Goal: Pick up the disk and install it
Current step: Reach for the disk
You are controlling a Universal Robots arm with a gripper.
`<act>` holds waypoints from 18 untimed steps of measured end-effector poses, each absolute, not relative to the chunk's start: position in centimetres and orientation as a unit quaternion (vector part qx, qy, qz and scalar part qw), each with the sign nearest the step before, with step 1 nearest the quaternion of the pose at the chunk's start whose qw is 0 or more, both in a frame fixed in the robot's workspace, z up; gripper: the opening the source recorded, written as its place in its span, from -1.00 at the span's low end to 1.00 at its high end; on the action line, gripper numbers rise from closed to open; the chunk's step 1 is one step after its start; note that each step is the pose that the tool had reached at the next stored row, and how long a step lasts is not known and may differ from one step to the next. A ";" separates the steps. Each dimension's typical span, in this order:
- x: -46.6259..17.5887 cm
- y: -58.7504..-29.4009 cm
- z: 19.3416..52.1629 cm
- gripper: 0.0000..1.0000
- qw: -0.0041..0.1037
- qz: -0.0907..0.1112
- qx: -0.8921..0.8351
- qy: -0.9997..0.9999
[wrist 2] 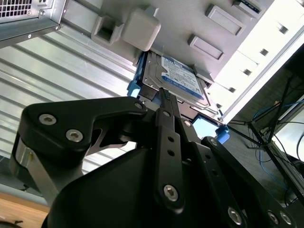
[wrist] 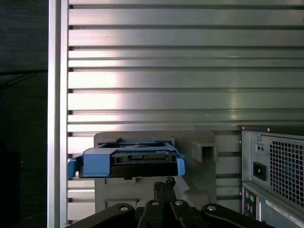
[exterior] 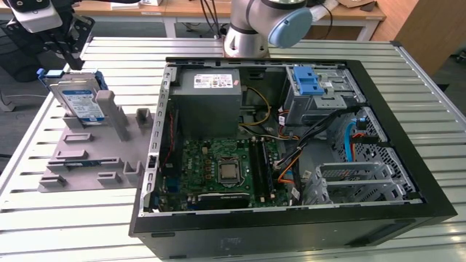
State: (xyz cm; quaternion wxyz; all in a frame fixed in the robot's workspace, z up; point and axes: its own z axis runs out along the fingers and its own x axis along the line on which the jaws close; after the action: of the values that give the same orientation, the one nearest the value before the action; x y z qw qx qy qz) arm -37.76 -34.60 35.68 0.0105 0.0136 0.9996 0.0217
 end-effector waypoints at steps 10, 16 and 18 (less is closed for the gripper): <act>-39.5 -34.6 35.7 -0.79 0.010 0.022 0.014 1.000; -40.1 -34.3 35.7 -0.79 0.010 0.022 0.013 1.000; -40.1 -34.3 35.7 -0.79 0.010 0.022 0.013 1.000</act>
State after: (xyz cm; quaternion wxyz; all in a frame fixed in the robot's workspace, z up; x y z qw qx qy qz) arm -40.14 -34.25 35.66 0.0104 0.0132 0.9996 0.0217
